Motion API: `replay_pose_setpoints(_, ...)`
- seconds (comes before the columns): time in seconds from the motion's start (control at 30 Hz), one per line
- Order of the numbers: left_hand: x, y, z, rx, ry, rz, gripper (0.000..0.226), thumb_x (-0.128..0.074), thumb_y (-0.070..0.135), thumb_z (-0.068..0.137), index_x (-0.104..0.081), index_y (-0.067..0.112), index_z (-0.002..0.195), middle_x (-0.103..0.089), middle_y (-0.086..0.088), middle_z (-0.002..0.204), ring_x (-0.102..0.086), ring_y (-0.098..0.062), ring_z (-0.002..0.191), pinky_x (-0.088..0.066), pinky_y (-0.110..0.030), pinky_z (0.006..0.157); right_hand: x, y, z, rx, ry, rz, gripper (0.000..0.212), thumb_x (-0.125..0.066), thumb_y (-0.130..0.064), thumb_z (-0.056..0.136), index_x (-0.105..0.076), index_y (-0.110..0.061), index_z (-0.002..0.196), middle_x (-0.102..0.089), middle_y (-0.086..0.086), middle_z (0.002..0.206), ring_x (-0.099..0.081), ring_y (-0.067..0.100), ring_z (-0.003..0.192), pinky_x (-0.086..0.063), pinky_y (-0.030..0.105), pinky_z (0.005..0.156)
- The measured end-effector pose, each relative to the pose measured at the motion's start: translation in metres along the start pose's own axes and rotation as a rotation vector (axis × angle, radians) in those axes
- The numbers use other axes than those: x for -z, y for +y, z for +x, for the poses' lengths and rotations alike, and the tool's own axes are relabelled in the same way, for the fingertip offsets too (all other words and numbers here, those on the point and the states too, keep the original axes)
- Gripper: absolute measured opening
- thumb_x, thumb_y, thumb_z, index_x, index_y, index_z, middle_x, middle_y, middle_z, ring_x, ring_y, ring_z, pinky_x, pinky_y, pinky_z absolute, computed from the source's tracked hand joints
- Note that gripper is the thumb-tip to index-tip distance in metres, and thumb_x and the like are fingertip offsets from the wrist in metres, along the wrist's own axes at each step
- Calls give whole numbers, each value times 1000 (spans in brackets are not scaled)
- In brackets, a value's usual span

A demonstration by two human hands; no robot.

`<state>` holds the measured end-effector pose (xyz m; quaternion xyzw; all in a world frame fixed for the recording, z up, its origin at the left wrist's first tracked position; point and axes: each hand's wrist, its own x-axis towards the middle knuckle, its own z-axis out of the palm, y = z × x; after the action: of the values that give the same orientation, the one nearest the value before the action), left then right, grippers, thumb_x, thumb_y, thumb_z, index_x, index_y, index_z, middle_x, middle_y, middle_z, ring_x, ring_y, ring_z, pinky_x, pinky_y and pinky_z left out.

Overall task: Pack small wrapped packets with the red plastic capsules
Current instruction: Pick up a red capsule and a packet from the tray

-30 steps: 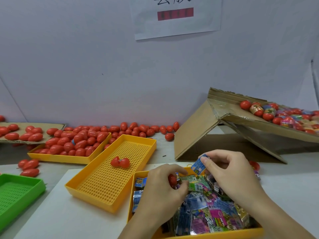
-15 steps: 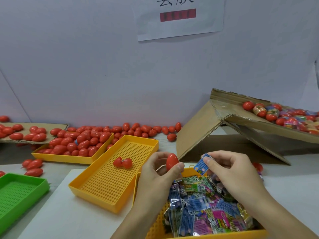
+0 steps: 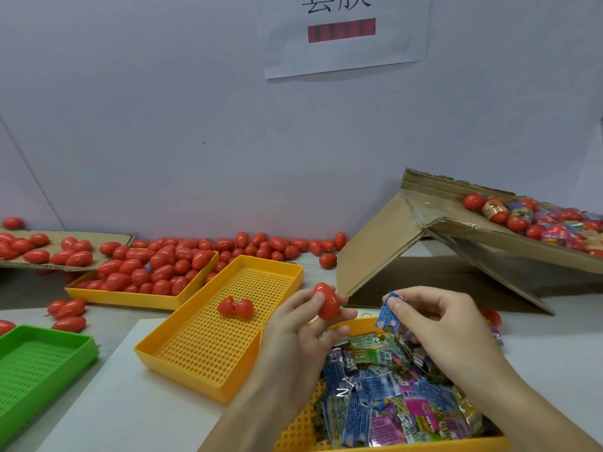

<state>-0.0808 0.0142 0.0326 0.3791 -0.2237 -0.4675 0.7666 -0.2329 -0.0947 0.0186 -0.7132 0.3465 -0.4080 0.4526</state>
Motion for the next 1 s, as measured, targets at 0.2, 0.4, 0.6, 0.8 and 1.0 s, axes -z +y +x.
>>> replay_pose_setpoints(0.2,8,-11,5,-77,81,370,23,-68,2,88,-50,4,102,-69,-11,79,-69,-28,70,-56,-30,62,-1,-2,-2,11,-21,-15,7,-69,-27,90,-76,-30,87,-72,-19,71,-64,-7,67,-44,11,52)
replay_pose_setpoints(0.4,9,-13,1,-78,1,697,8,-66,15,92,-69,21,97,-53,-6,77,-56,-10,55,-47,-17,56,-2,-6,-4,28,-109,-85,9,-68,-32,89,-77,-32,87,-74,-19,79,-66,-5,77,-47,15,62)
replay_pose_setpoints(0.6,1,-10,-6,-155,-97,879,16,-78,39,79,-78,23,80,-69,8,75,-62,-2,64,-49,-15,61,-4,-10,-6,70,-230,-60,13,-64,-36,89,-77,-36,85,-75,-18,82,-68,-3,82,-51,10,68)
replay_pose_setpoints(0.8,3,-10,-4,-192,-79,832,9,-78,27,83,-75,23,76,-68,4,72,-60,-3,62,-50,-17,61,-7,-10,-8,85,-199,19,30,-63,-54,74,-75,-36,95,-75,-16,90,-70,0,85,-52,12,69)
replay_pose_setpoints(1.0,3,-10,-3,-189,10,733,14,-80,36,75,-72,26,71,-58,14,61,-55,-3,54,-46,-17,55,-9,-9,-8,38,-156,100,34,-60,-51,75,-74,-28,96,-76,-7,81,-72,6,79,-53,17,61)
